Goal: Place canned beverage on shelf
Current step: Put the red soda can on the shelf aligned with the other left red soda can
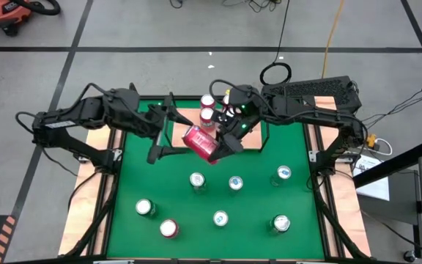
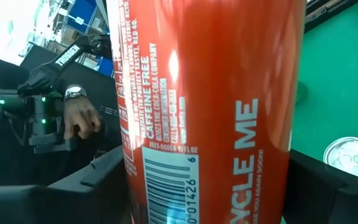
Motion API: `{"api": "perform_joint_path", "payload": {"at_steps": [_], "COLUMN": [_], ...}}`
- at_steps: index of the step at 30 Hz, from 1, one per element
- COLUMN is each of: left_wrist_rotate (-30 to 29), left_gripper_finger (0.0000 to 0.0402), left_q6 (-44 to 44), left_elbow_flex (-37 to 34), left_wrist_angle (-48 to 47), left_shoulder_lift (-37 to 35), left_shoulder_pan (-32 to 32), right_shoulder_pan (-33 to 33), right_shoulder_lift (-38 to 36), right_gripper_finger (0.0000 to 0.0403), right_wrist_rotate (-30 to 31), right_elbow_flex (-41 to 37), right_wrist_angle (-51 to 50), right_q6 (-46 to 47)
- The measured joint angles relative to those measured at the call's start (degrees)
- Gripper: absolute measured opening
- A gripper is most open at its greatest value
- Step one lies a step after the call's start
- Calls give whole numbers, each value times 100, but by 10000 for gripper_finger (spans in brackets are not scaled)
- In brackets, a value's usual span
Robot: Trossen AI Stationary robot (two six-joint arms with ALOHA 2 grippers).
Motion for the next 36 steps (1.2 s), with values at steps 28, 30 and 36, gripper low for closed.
{"api": "perform_joint_path", "payload": {"at_steps": [28,30,36], "left_wrist_rotate": [1077,1375,1661], "left_gripper_finger": [393,393,369], "left_q6": [174,-12,-57], "left_elbow_flex": [-13,-13,-13], "left_wrist_angle": [215,135,-380], "left_shoulder_lift": [233,330,361], "left_shoulder_pan": [577,663,822], "right_shoulder_pan": [0,0,2], "right_shoulder_lift": [116,122,118], "right_gripper_finger": [293,294,294], "right_wrist_rotate": [21,23,17], "right_elbow_flex": [11,11,11], "right_wrist_angle": [-83,-92,-79], "right_q6": [-253,-287,-395]}}
